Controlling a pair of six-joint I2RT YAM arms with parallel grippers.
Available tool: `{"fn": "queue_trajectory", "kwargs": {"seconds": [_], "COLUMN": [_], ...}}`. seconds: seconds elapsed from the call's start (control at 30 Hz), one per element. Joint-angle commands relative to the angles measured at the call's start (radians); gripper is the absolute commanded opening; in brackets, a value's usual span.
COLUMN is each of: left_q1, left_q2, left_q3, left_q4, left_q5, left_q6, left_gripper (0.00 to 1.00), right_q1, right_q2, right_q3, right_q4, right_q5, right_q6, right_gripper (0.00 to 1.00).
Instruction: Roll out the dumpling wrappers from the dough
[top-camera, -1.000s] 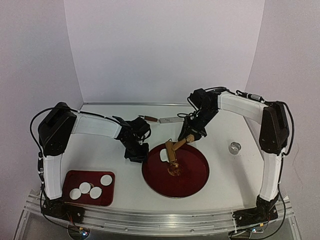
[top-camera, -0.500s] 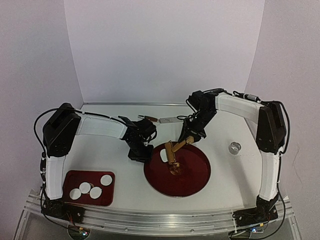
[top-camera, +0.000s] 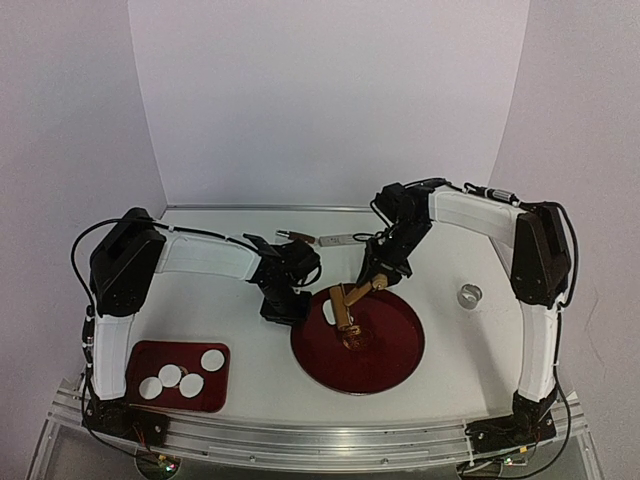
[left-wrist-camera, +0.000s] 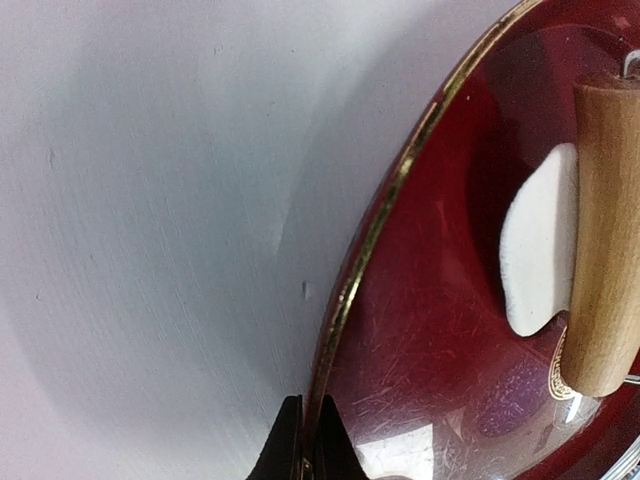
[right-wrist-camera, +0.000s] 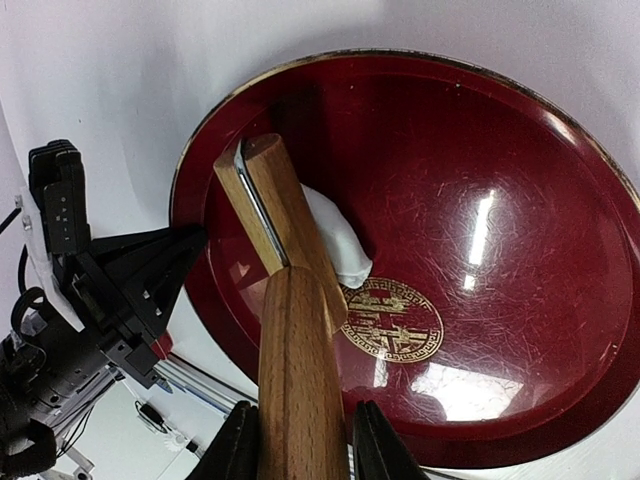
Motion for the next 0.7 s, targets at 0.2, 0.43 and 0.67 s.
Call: {"fn": "queue_trajectory", "kwargs": {"seconds": [0.2, 0.43, 0.67], "left_q1": [-0.033, -0.049, -0.05], "left_q2": [-0.004, -0.008, -0.007], "left_q3": [-0.017, -0.032, -0.022], "left_q4": [-0.03, 0.002, 0.011], "left_q5": [-0.112, -0.087, -0.077], "left_q6": [0.008, 0.003, 0.005], "left_gripper": [0.0, 0.0, 0.0], "right_q1": [-0.027, -0.026, -0.025], "right_q2": [0.133, 0.191, 0.224], "right_q3": [-0.059, -0.07, -0.072], "right_q4": [-0.157, -0.16, -0.171], "right_q5": [0.325, 0.368, 0.407], "right_q6": [-0.006, 0.005, 0.02], "right_gripper": [0.0, 0.0, 0.0]}}
